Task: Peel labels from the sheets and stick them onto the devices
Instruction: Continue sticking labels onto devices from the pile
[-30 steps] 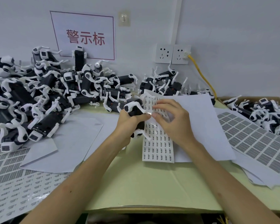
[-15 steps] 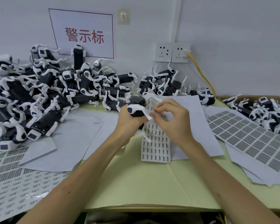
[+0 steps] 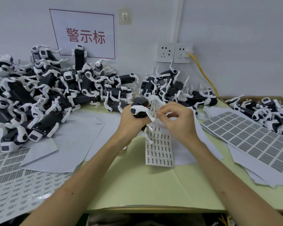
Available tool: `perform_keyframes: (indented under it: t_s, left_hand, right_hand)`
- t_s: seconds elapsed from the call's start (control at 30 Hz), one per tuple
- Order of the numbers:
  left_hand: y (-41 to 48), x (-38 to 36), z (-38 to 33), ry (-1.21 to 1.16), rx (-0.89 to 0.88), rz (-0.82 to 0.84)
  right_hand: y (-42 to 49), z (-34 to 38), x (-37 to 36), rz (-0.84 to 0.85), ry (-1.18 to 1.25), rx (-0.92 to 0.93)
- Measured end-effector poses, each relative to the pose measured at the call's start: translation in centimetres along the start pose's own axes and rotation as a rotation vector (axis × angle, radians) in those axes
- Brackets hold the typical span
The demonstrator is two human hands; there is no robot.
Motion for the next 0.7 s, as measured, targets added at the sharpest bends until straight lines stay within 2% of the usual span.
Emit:
perform_keyframes:
  t_s: [0.27,0.5,0.6,0.7]
  left_hand:
    - [-0.1,0.0,-0.1,-0.018,0.057,0.001]
    - [0.0,0.0,0.0,-0.032,0.095,-0.039]
    - [0.3,0.4,0.7,-0.024,0.167,-0.104]
    - [0.1,1.3,1.5,-0.061,0.193,-0.267]
  right_hand:
    - [0.2,-0.2,0.3,0.017,0.050,-0.089]
    - [0.3,-0.4,0.5,-0.033,0.059,-0.123]
    - [0.2,-0.6,0.5,-0.068,0.065,-0.145]
    - [0.2,-0.8,0.7,-0.094,0.030,-0.144]
Point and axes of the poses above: each hand's wrist, its own y-axis towards the middle knuckle, its own x-axis out of the back of the hand, z = x × y, the point moved 4 cm from there along y, towards the middle knuckle, and after that the axes turned 10 degrees about z, right-handed, at the moved point
